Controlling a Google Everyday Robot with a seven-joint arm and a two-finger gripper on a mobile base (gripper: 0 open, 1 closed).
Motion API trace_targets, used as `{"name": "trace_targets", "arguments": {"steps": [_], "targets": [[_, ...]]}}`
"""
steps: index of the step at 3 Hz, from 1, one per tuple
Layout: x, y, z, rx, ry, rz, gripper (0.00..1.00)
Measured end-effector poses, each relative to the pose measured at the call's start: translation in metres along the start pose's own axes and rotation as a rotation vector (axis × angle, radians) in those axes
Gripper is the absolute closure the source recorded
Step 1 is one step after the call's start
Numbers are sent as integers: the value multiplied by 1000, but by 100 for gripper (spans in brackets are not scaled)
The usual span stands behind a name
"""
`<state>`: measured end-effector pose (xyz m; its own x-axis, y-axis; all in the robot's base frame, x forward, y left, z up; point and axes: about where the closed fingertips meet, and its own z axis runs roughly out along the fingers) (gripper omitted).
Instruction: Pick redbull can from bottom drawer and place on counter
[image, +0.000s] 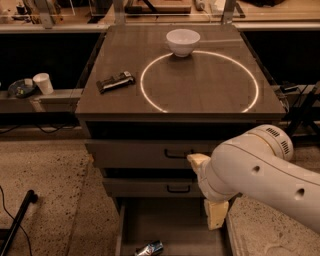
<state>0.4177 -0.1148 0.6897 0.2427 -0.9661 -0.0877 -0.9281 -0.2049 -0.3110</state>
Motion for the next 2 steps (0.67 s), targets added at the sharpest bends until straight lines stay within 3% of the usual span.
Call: {"name": "trace_targets", "arguments": {"steps": [1,2], "targets": [[1,3,7,-17,-10,-16,0],[4,7,28,-73,3,-27,0]]}}
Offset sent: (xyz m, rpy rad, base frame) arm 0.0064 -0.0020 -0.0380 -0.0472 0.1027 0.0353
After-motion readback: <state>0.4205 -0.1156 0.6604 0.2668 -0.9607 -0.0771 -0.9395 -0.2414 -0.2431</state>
